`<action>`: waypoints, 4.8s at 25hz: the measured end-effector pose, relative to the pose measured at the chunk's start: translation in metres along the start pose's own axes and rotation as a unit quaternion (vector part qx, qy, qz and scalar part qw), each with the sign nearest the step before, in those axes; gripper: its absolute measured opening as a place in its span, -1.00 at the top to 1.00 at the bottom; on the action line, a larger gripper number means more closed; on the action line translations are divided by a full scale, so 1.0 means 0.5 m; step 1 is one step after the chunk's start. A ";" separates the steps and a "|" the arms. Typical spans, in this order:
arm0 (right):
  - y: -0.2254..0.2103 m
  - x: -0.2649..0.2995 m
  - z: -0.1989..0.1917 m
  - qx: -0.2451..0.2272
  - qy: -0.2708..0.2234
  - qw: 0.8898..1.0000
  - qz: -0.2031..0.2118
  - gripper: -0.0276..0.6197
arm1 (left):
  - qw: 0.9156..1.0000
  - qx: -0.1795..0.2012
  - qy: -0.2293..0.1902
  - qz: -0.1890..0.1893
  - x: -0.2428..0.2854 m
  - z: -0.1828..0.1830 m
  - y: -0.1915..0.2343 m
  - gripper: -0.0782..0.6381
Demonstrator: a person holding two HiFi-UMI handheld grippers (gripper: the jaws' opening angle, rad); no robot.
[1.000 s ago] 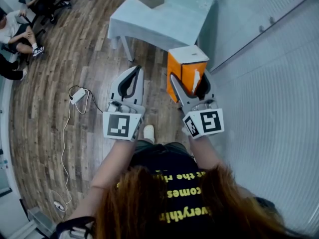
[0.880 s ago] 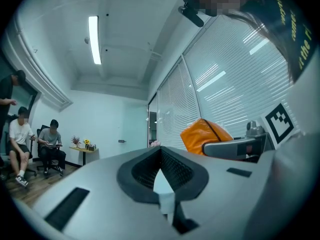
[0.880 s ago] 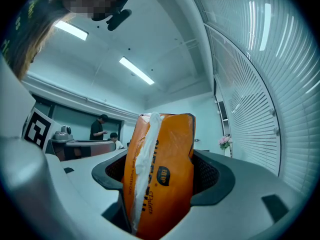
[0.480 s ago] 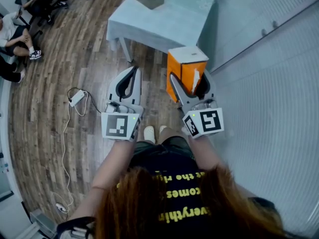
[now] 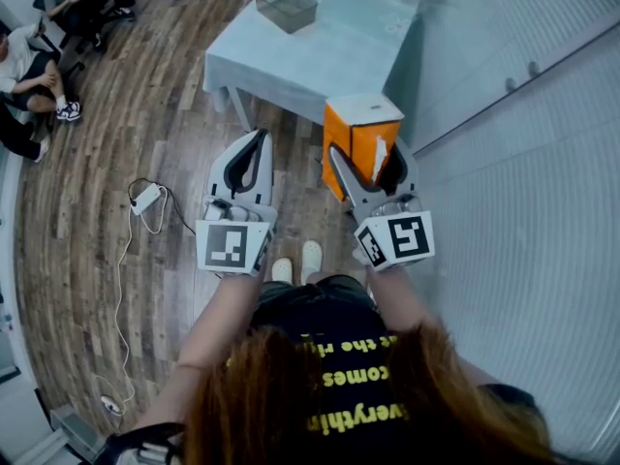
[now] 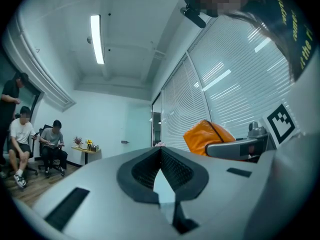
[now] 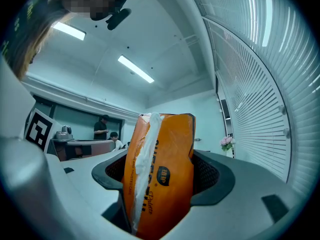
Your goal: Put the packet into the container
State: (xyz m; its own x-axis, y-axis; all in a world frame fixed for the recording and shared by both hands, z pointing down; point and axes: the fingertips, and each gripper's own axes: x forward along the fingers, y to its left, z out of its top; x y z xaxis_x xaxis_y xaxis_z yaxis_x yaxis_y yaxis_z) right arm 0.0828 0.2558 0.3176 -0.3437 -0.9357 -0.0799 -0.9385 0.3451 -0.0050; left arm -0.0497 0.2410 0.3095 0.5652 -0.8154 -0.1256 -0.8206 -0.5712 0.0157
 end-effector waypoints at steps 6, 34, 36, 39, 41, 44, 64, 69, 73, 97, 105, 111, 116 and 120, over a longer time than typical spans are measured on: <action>-0.042 0.017 0.003 0.004 -0.007 1.000 0.016 -0.19 | 1.000 0.008 0.002 0.019 0.041 0.002 -0.011 0.78; -0.147 0.135 -0.029 0.033 0.001 0.998 0.045 -0.19 | 0.998 0.016 0.008 0.052 0.180 -0.027 0.024 0.78; -0.145 0.156 -0.028 0.032 0.000 0.998 0.044 -0.19 | 0.999 0.016 0.007 0.050 0.191 -0.026 0.041 0.78; -0.141 0.190 -0.026 0.031 -0.002 0.999 0.042 -0.18 | 0.999 0.014 0.007 0.046 0.209 -0.026 0.070 0.78; -0.138 0.213 -0.024 0.028 -0.004 0.999 0.040 -0.19 | 0.999 0.013 0.005 0.044 0.222 -0.024 0.093 0.78; -0.134 0.248 -0.020 0.025 -0.008 0.999 0.036 -0.19 | 0.999 0.013 0.003 0.046 0.246 -0.014 0.131 0.78; -0.116 0.405 -0.032 0.023 -0.003 1.000 0.007 -0.19 | 1.000 0.006 -0.002 -0.001 0.331 -0.031 0.266 0.78; -0.118 0.417 -0.036 0.020 0.004 1.000 0.003 -0.19 | 1.000 0.001 0.007 0.003 0.341 -0.037 0.284 0.78; -0.131 0.422 -0.049 0.022 0.014 1.000 0.001 -0.19 | 1.000 -0.007 0.008 0.001 0.354 -0.052 0.282 0.78; -0.347 0.604 -0.031 0.034 -0.005 0.997 0.075 -0.18 | 0.997 0.013 0.004 0.081 0.605 -0.049 0.288 0.78; -0.390 0.627 -0.048 0.044 0.003 0.995 0.088 -0.18 | 0.996 0.022 0.013 0.090 0.652 -0.050 0.278 0.78; -0.405 0.647 -0.044 0.051 -0.002 0.995 0.090 -0.18 | 0.995 0.028 0.012 0.096 0.666 -0.045 0.289 0.78; -0.414 0.665 -0.065 0.051 0.005 0.995 0.086 -0.19 | 0.996 0.029 0.011 0.078 0.684 -0.067 0.295 0.78; -0.423 0.694 -0.070 0.050 0.007 0.996 0.074 -0.19 | 0.997 0.026 0.011 0.065 0.714 -0.073 0.317 0.78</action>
State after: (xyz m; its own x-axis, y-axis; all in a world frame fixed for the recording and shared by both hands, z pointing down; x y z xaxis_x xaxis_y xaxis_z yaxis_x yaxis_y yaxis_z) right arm 0.1610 -0.1442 0.3257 -0.4787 -0.8750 -0.0730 -0.8702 0.4838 -0.0929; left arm 0.0250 -0.1442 0.3032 0.4554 -0.8842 -0.1040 -0.8898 -0.4558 -0.0216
